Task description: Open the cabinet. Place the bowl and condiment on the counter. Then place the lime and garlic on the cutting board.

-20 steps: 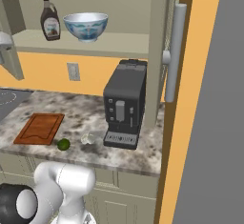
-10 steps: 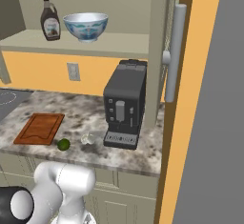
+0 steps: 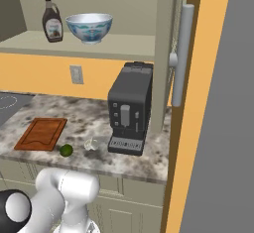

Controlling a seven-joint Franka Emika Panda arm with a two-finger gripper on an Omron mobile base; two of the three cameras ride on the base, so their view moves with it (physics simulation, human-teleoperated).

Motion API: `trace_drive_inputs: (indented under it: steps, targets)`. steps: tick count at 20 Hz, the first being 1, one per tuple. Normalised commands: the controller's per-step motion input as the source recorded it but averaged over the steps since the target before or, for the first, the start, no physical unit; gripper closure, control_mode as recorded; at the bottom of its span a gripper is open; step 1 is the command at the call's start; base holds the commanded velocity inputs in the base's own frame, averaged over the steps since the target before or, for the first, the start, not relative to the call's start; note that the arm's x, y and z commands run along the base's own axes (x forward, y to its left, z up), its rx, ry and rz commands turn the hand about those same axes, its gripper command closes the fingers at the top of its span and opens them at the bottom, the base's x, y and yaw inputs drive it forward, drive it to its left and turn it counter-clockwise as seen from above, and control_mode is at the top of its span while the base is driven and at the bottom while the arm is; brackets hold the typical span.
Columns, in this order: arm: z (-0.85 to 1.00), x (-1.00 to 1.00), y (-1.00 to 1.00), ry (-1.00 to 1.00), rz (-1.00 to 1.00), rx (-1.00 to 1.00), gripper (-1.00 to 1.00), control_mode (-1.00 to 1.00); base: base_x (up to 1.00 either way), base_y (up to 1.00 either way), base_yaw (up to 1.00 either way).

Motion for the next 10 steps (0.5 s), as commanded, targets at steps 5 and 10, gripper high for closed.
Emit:
trace_drive_inputs:
  steps: [5,10]
  targets:
    - [0.11,-0.77,-0.35,0.01,0.16,0.18,-1.00,-1.00,0.00,0.00,0.00]
    - [0.01,-0.37,-1.00,-0.05,0.16,0.38,-1.00,-1.00,0.00,0.00,0.00]
